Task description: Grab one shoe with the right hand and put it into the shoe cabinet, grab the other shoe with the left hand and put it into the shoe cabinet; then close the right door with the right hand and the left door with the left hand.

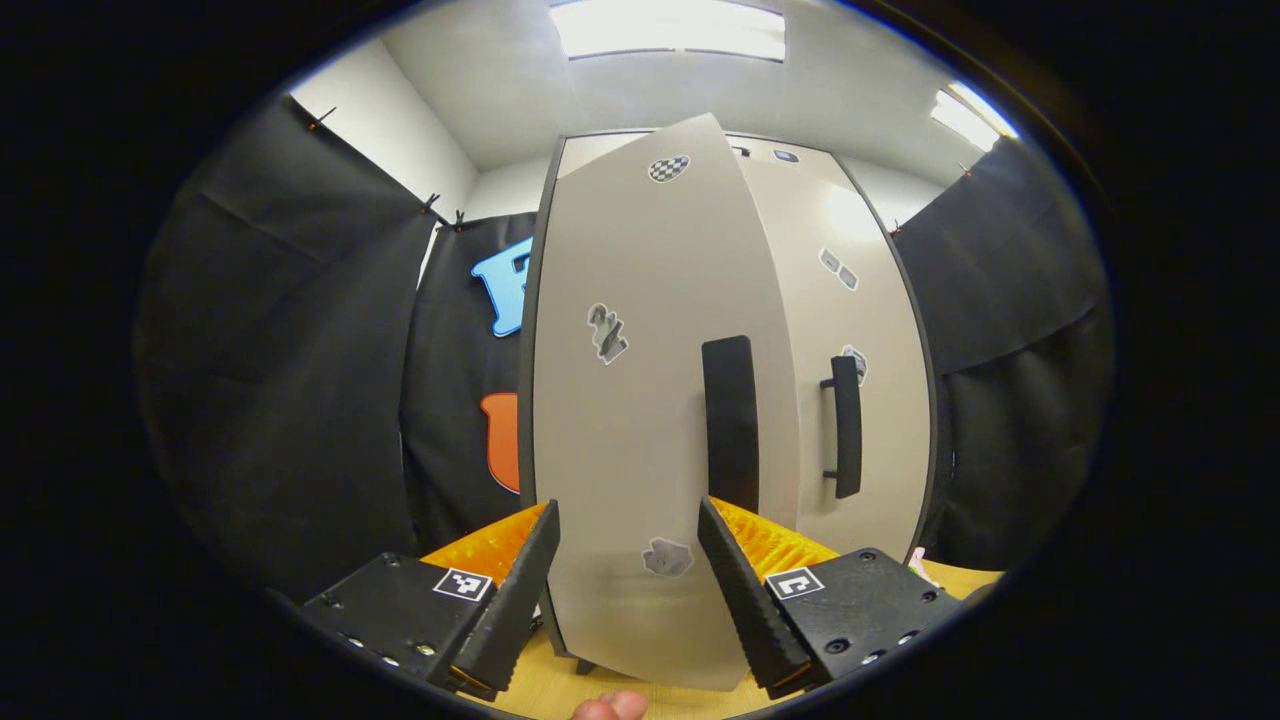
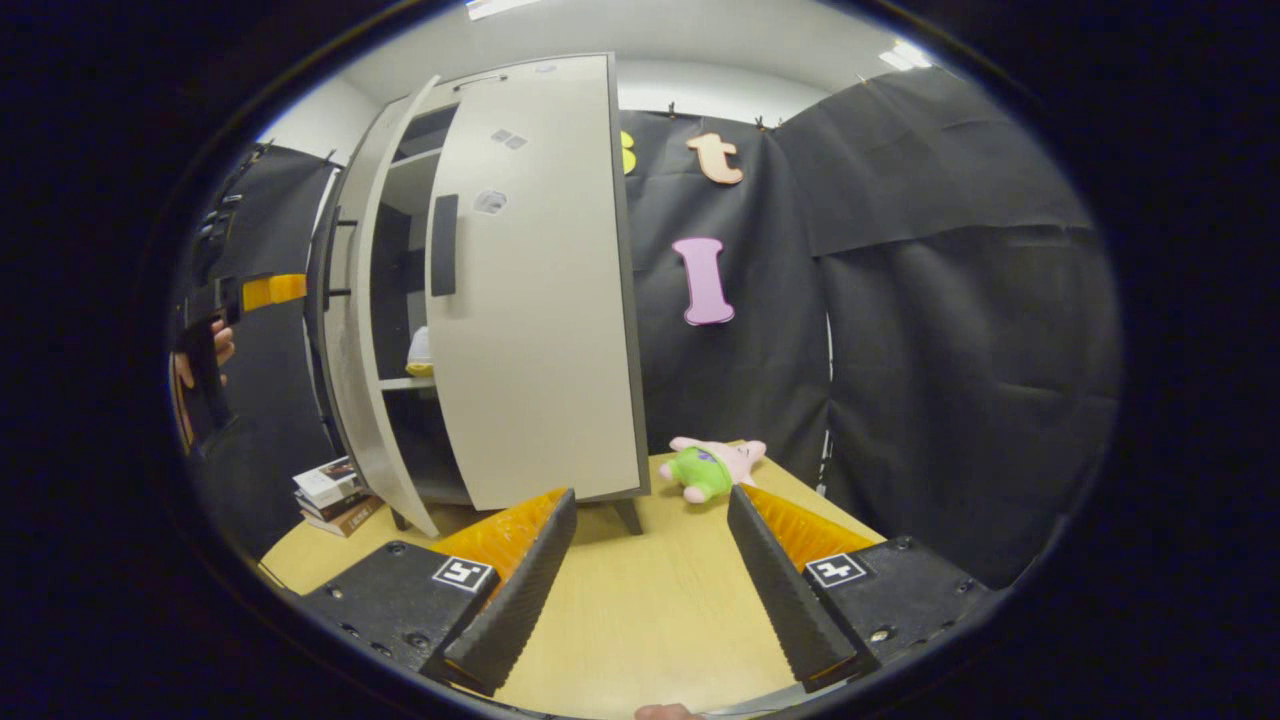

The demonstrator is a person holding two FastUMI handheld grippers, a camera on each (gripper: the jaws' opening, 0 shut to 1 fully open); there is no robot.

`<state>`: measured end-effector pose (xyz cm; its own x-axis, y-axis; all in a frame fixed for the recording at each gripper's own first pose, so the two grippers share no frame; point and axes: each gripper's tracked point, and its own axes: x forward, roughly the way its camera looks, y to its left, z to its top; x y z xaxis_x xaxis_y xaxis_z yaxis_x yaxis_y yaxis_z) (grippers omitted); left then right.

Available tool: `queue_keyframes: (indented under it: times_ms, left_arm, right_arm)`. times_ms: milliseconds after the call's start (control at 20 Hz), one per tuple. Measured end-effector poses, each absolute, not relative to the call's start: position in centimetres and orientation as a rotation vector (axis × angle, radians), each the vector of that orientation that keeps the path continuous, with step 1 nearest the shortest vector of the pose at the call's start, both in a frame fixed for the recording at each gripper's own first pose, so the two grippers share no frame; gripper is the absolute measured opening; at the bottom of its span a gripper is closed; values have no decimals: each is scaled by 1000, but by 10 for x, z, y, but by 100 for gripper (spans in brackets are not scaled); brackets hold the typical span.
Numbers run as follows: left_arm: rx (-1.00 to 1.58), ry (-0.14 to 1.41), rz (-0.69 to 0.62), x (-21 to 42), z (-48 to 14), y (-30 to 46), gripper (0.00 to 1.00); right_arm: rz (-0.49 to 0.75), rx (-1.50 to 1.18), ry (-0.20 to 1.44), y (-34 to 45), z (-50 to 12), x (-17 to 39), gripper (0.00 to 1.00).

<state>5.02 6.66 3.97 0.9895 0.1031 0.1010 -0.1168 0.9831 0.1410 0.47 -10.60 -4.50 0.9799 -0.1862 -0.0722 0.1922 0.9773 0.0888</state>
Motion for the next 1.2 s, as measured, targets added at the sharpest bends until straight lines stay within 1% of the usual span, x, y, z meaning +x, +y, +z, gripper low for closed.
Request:
queue_keyframes:
  times_ms: [150,300,350,400,550,600,650,700,750,800,850,900,1000,1050,1100,1150,1200]
  left_arm:
    - [104,-32,94,18,13,60,84]
    - [57,25,98,-9,-22,58,85]
    - [40,39,99,-16,-34,56,94]
    - [24,57,102,-23,-47,55,85]
    - [-17,137,106,-43,-89,49,86]
    - [-41,165,107,-49,-100,46,88]
    - [-65,184,108,-52,-108,45,88]
    - [-85,192,108,-55,-113,44,88]
    - [-95,193,109,-57,-115,42,88]
    - [-93,189,114,-57,-115,44,88]
    - [-82,186,118,-58,-115,45,88]
    - [-66,180,122,-60,-114,45,88]
    - [-37,157,120,-60,-109,42,88]
    - [-30,145,112,-58,-106,40,88]
    - [-26,138,104,-58,-105,36,88]
    - [-22,135,95,-58,-103,33,88]
    - [-18,131,91,-58,-101,32,88]
  right_arm:
    - [-181,91,66,-100,-46,4,99]
    - [-141,86,60,-85,-42,4,99]
    - [-127,80,58,-79,-42,5,99]
    - [-113,74,56,-72,-41,4,99]
    - [-69,60,51,-54,-37,5,99]
    - [-56,57,47,-49,-35,4,94]
    - [-47,55,42,-45,-30,9,94]
    - [-40,53,37,-42,-28,8,99]
    - [-36,50,33,-39,-28,7,99]
    - [-32,46,30,-37,-26,6,93]
    - [-29,43,28,-36,-26,6,93]
    - [-27,40,27,-35,-25,6,99]
    - [-28,40,24,-35,-24,5,99]
    - [-29,40,26,-35,-24,6,93]
    - [-31,42,25,-36,-24,6,93]
    - [-34,44,25,-36,-24,6,99]
    - [-36,46,23,-36,-24,6,99]
